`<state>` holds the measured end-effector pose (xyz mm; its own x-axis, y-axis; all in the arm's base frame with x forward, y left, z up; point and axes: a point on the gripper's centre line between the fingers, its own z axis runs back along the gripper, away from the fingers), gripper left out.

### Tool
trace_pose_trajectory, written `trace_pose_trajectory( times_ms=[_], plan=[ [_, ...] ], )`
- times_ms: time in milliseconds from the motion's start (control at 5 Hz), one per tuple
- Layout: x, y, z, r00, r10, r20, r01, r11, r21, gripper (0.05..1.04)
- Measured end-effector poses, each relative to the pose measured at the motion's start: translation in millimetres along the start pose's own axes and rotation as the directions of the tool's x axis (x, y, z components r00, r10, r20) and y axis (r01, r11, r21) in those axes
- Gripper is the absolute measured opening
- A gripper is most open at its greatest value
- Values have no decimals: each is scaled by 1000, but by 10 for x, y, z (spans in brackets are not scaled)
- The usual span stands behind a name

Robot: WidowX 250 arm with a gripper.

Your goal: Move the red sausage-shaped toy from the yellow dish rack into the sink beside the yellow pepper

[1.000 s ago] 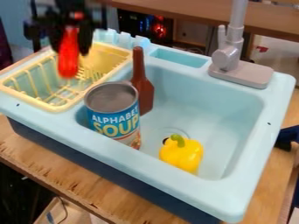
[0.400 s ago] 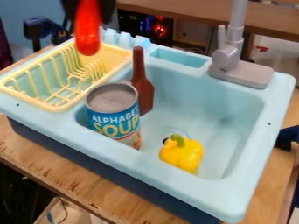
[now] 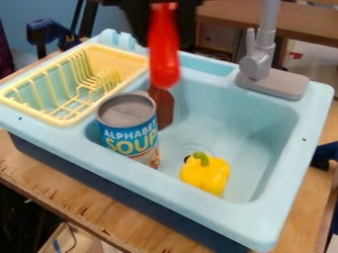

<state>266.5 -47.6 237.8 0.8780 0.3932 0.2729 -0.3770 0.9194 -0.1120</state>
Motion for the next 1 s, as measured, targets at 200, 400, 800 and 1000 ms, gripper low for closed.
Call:
trace_pose_trajectory(
  times_ms=[200,400,800,1000],
  plan=[
    [-29,-185,-2,997,67,42,-66,997,-26,560],
    [-46,-227,-247,988,157,11,-157,988,-1,560],
    [-17,-324,-634,966,259,-25,-258,966,27,560],
    [-4,-342,-813,954,300,-33,-297,953,61,561]
  ],
)
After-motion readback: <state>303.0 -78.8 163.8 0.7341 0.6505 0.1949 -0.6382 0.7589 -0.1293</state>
